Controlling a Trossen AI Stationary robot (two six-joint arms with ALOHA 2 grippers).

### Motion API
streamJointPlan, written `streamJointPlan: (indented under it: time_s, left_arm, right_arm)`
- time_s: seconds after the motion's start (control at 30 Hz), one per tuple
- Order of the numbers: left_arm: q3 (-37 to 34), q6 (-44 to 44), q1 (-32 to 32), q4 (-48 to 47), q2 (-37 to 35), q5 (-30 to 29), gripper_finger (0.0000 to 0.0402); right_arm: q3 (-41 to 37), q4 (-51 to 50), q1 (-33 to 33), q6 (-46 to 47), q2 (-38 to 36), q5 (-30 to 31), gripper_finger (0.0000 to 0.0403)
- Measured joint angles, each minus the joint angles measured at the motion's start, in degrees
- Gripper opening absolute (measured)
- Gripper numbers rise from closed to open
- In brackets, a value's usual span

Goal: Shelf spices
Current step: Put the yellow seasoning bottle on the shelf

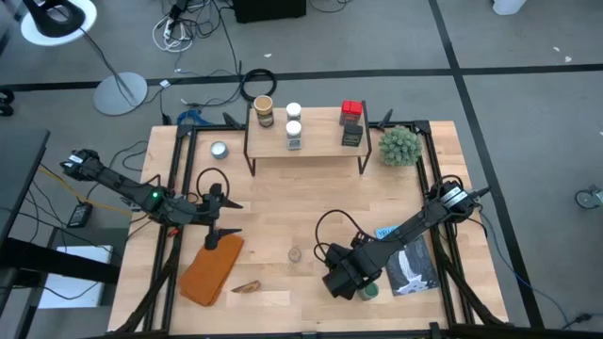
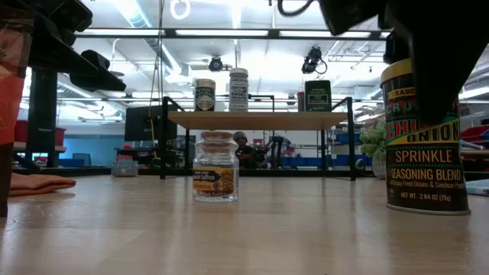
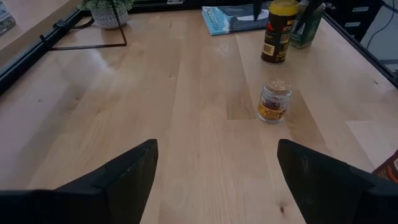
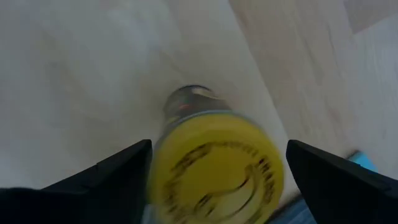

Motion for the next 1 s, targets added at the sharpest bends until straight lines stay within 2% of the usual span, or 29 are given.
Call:
streamJointPlan:
  time_s: [0.2, 0.4, 0.6, 0.8, 1.0]
  left_arm:
    - [0.0, 0.0, 0.0, -0.1, 0.0, 0.2, 0.0335]
    - [0.0, 0.0, 0.0, -0.1, 0.0, 0.2, 0.0335]
    - [0.0, 0.4, 0.0, -0.1, 0.0, 0.2, 0.0335]
    - [0.0, 0.5, 0.0, -0.1, 0.0, 0.2, 0.0335]
    - [0.0, 0.5, 0.0, 0.2, 0.0, 0.2, 0.0335]
  right_arm:
    - [-3.0, 5.8, -1.5, -2.4, 0.0, -1.3, 0.0348]
    - [-3.0, 5.9, -2.6, -3.6, -0.2, -3.1, 0.0326]
    - [-3.0, 7.7, -2.9, -3.4, -0.9, -4.5, 0.0278]
    - [-3.0, 8.2, -3.0, -3.3, -1.5, -6.3, 0.0212]
    - [-3.0, 7.9, -3.1, -2.3, -2.6, -6.6, 0.0212]
